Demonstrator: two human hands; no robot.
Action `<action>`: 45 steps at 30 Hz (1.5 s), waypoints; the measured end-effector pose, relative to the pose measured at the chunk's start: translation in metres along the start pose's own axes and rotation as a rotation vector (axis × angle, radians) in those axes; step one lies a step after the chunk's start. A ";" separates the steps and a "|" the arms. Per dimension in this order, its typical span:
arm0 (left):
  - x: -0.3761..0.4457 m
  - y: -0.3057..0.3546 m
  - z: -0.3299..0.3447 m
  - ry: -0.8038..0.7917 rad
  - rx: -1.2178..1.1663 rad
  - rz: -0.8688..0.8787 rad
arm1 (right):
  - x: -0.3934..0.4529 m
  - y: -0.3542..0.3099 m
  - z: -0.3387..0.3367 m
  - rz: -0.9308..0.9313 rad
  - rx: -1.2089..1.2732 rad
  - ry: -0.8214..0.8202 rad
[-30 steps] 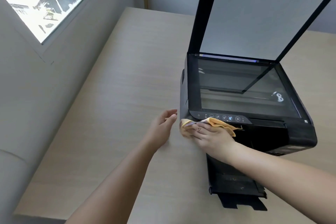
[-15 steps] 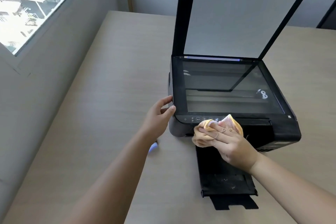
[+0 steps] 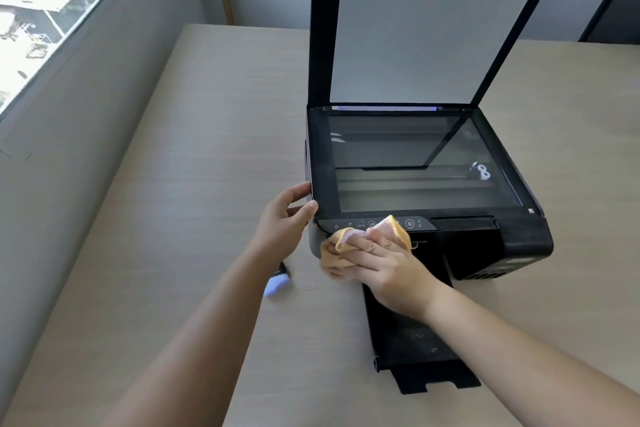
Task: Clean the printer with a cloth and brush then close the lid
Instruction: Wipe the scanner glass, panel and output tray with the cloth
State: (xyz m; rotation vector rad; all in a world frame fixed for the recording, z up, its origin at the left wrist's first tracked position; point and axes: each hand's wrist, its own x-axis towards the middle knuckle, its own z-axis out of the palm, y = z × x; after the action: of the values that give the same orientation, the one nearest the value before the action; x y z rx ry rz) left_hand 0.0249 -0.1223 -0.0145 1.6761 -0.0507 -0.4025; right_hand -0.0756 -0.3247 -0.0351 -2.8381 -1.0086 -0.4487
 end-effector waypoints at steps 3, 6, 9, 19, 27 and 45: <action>-0.001 -0.001 0.000 -0.009 -0.024 -0.001 | -0.037 0.028 -0.017 0.036 -0.030 -0.012; -0.001 -0.001 0.000 -0.022 -0.091 0.004 | -0.035 0.035 -0.028 0.046 0.015 -0.037; 0.000 0.000 -0.001 -0.020 -0.120 0.004 | -0.021 0.020 -0.014 0.025 0.010 0.029; -0.001 -0.002 0.001 -0.031 -0.142 0.004 | -0.027 0.025 0.038 -0.083 -0.205 -0.415; -0.002 -0.004 0.002 -0.013 -0.163 -0.001 | -0.080 0.053 0.008 0.102 -0.186 -0.296; -0.035 -0.039 0.025 0.190 -0.271 -0.214 | -0.091 0.002 0.013 0.330 0.617 -0.543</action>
State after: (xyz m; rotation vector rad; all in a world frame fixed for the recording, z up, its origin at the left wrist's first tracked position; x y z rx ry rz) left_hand -0.0232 -0.1313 -0.0460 1.4479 0.3136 -0.3896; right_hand -0.1384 -0.3782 -0.0753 -2.4892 -0.5614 0.5906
